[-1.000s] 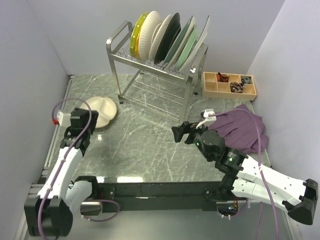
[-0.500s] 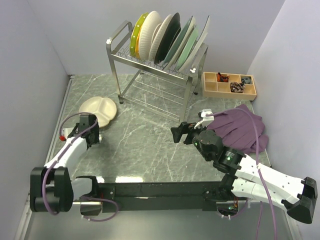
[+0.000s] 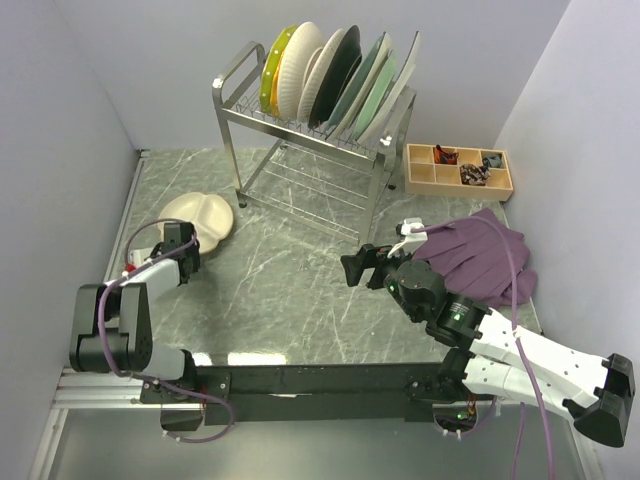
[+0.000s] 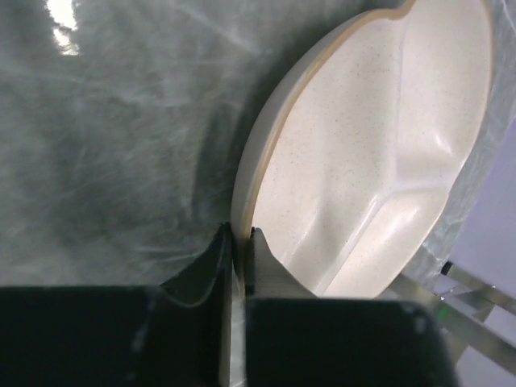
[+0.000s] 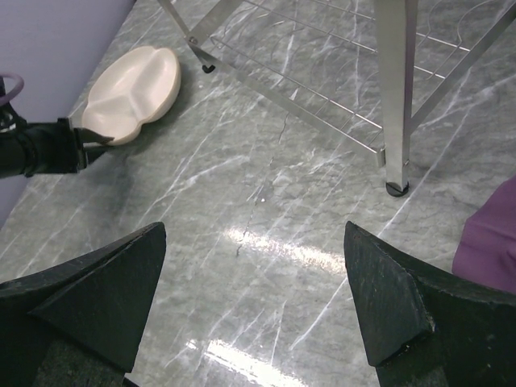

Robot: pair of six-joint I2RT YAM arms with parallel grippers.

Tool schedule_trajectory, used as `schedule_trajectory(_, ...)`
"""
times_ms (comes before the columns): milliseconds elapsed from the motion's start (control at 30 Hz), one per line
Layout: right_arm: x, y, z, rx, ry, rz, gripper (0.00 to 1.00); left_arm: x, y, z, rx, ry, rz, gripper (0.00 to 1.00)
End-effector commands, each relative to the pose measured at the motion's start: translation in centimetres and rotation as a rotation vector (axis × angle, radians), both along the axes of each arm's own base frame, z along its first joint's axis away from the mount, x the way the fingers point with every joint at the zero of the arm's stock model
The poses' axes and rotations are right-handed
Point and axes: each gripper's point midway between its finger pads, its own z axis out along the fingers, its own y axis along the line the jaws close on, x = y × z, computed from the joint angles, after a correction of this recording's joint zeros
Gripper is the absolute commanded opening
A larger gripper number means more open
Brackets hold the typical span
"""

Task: Unload the plates from the dish rack
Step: Move the plate to the center of the board.

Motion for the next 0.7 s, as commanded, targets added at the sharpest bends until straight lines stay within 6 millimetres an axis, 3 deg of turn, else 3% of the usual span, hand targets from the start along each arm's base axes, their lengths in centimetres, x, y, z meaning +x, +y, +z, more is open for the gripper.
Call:
schedule_trajectory(0,0.1,0.9,2.4,0.043,-0.032,0.022,0.97,3.2,2.4,1.9,0.063,-0.077,0.051,0.01)
schedule_trajectory(133,0.0,1.0,2.4,0.043,-0.031,0.023,0.96,6.8,3.4,3.2,0.071,-0.144,0.048,0.01)
schedule_trajectory(200,0.0,1.0,2.4,0.041,-0.033,0.022,0.96,9.2,3.9,3.6,0.076,-0.17,0.049,0.01)
schedule_trajectory(233,0.1,0.9,2.4,0.041,-0.037,0.018,0.96,10.9,3.9,4.6,0.066,-0.209,0.036,0.01)
schedule_trajectory(267,0.1,0.9,2.3,0.038,-0.037,0.016,0.96,11.7,4.2,3.4,0.066,-0.189,0.024,0.01)
schedule_trajectory(333,0.2,0.8,2.4,0.035,-0.038,0.008,0.96,14.5,4.1,4.6,0.056,-0.233,-0.003,0.01)
schedule_trajectory(367,0.3,0.8,2.2,0.027,-0.035,0.007,0.96,15.2,3.8,3.0,0.042,-0.201,-0.033,0.01)
schedule_trajectory(400,0.3,0.9,2.3,0.027,-0.035,0.009,0.96,15.8,3.8,2.9,0.038,-0.196,-0.046,0.01)
schedule_trajectory(433,0.3,1.1,2.2,0.023,-0.034,0.012,0.96,17.3,3.7,3.8,0.039,-0.223,-0.06,0.01)
schedule_trajectory(500,0.3,1.2,2.1,0.015,-0.028,0.02,0.96,18.4,3.4,3.2,0.048,-0.225,-0.104,0.01)
schedule_trajectory(533,0.3,1.3,2.3,0.016,-0.029,0.022,0.96,19.7,3.5,4.4,0.067,-0.262,-0.119,0.01)
schedule_trajectory(667,0.0,1.2,2.6,0.028,-0.041,0.025,0.96,20.6,3.8,4.0,0.089,-0.224,-0.126,0.01)
